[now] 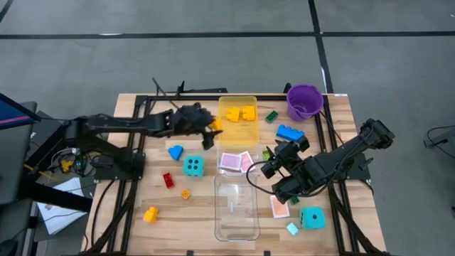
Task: Pick & Place Toys
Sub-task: Put the yellow game piece into the yellow bin
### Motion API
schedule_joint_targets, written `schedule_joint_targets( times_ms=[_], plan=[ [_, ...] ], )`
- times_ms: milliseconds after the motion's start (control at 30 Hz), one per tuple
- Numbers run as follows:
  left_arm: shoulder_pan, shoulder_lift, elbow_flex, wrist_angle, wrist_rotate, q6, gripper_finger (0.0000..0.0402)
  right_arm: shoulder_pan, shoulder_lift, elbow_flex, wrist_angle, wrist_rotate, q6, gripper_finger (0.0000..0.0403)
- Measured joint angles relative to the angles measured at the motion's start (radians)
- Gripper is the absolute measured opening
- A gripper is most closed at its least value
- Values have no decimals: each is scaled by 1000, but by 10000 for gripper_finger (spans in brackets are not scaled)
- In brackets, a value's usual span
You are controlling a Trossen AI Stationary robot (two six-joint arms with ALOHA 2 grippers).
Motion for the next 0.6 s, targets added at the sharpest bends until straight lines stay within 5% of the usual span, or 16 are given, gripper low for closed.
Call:
schedule_joint_targets(
  times_ms=[333, 600],
  plan=[
    [218, 216, 0, 364, 204, -41, 262, 0, 0, 0, 0, 1, -8, 173],
    [326, 354, 151, 347, 298, -85, 262, -3, 4, 0, 0, 6, -8, 173]
  ],
)
